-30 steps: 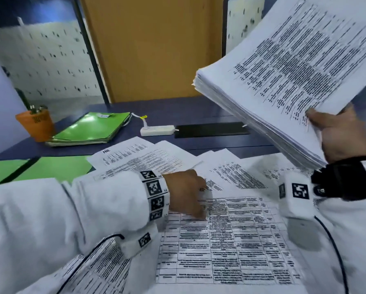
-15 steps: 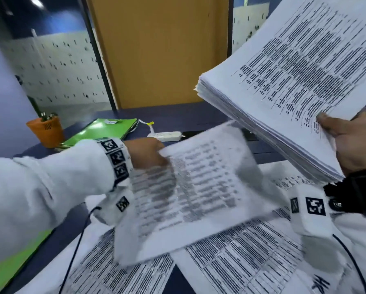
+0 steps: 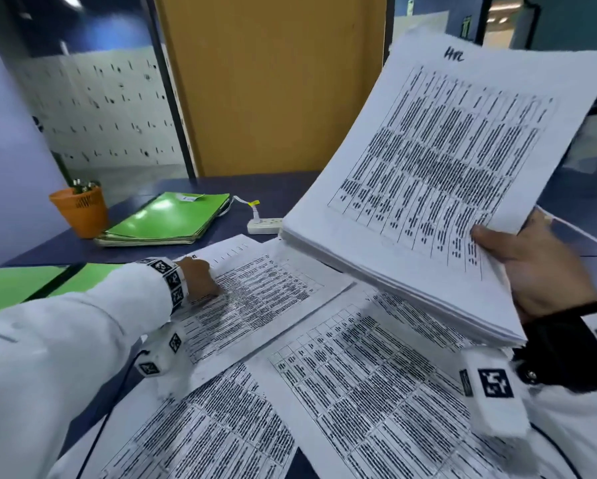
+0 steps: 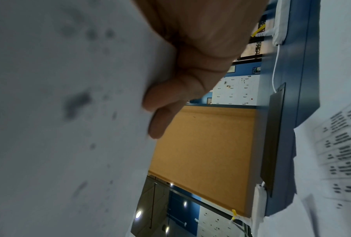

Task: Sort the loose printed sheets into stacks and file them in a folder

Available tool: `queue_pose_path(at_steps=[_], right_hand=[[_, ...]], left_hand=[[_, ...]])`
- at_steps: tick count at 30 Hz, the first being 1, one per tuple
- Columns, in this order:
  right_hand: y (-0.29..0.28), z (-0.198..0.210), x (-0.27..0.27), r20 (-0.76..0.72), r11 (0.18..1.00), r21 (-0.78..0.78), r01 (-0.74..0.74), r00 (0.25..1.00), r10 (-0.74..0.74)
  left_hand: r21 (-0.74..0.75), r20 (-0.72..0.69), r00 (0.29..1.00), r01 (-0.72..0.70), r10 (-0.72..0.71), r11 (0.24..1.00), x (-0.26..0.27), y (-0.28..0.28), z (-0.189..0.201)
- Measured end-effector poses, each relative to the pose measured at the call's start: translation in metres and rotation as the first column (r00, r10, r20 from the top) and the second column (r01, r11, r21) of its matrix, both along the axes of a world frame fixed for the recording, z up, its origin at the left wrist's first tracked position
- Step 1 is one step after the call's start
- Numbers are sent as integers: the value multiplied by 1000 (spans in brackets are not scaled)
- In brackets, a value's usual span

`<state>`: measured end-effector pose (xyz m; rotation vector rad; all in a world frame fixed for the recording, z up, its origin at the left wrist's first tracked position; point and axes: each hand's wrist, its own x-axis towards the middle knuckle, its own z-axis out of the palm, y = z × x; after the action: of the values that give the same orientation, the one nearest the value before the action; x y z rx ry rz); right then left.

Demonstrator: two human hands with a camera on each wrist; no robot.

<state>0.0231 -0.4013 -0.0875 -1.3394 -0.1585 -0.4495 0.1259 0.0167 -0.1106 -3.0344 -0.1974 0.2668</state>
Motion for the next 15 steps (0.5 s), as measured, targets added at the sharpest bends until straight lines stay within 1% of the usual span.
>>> queue_pose_path(at_steps=[3,6,8,10,11,13,15], right_hand=[[7,-1,-2,-21,999,-39,-26,999,25],[9,-5,0,-32,999,-35,-25,999,24],[13,-4,-1,-19,998,-58,-2,1000,1],[16,-6,-1,-18,1000,-21,-15,1000,14],[15,-7,-1,-17,999,0,-35,999,35],[18,-8,0,-37,998,14,-54,998,54],[20,-10,0,-58,998,13,-59,997,60]], left_hand=[[-49,34,999,-32,34,998,-1,1,1],[-72,66,996,-49,54,996,-3,1,1],[-79,80,996,-37,44,996,-4,3,3],[-86,125,992,16,-5,996,-4,5,8],[-95,169,985,51,-34,994,-5,6,11],[-106,264,963,77,-47,991,-9,7,20],[-195,381,923,130,-47,972,-15,7,32]])
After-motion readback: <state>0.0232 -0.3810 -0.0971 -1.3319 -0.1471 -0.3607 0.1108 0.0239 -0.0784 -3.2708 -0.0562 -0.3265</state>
